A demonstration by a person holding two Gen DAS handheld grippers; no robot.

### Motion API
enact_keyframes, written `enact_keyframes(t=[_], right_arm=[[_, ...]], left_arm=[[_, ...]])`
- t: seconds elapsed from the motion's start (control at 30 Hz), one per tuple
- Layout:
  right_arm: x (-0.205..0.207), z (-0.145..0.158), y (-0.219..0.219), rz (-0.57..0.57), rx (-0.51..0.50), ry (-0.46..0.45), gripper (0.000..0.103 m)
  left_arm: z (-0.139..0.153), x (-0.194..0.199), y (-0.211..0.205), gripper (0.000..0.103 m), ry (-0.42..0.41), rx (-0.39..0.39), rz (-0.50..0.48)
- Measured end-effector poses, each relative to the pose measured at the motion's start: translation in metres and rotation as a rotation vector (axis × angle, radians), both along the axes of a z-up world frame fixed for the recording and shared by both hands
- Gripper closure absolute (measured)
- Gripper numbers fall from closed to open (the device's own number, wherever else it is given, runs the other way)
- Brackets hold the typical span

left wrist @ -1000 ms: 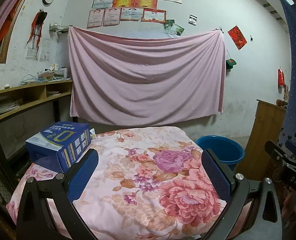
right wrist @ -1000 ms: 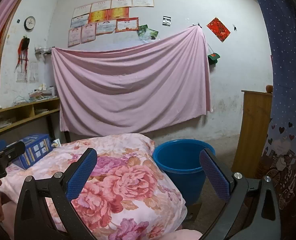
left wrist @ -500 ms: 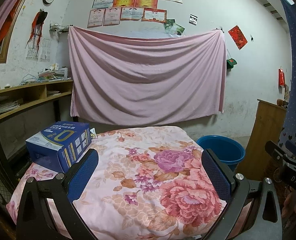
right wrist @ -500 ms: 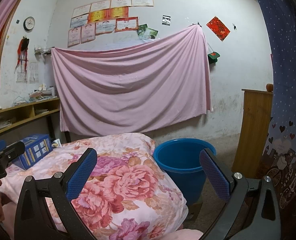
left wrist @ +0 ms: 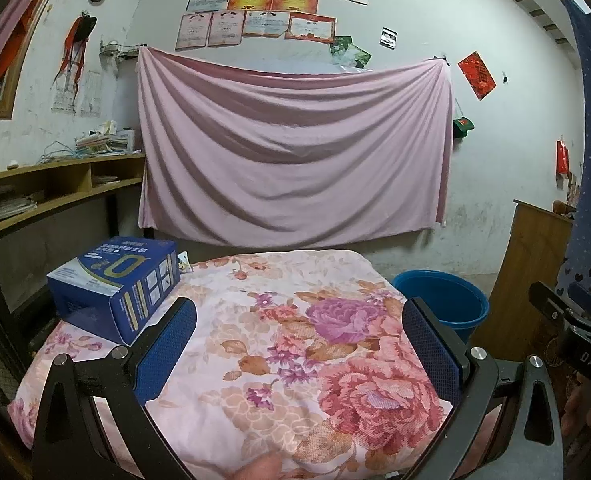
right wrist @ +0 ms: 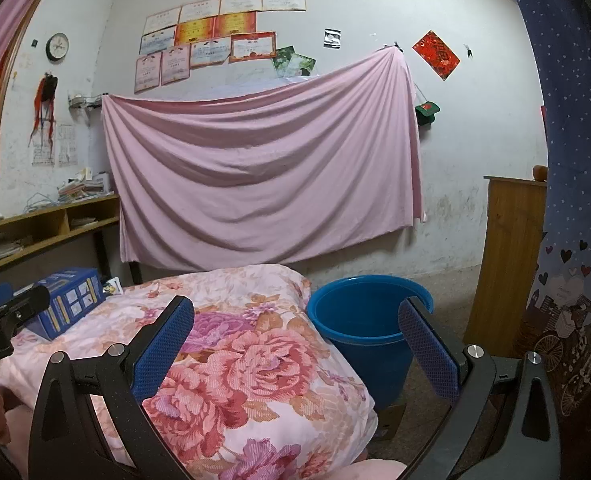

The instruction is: Collect trash

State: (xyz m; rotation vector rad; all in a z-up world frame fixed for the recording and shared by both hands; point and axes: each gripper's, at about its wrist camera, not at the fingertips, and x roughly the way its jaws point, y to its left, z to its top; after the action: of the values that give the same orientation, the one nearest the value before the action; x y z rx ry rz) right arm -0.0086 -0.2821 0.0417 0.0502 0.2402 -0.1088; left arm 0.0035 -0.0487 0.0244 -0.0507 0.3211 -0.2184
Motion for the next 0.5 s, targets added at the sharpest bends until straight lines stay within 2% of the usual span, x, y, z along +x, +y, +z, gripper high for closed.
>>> enact_keyframes(t=[0.5], right_arm=[[0.0076, -0.0029, 0.0092, 0.003, 0.003, 0.019, 0.000]], left_arm=[[-0.0090, 0.0092, -0.0036, 0.002, 0.007, 0.017, 0.013]])
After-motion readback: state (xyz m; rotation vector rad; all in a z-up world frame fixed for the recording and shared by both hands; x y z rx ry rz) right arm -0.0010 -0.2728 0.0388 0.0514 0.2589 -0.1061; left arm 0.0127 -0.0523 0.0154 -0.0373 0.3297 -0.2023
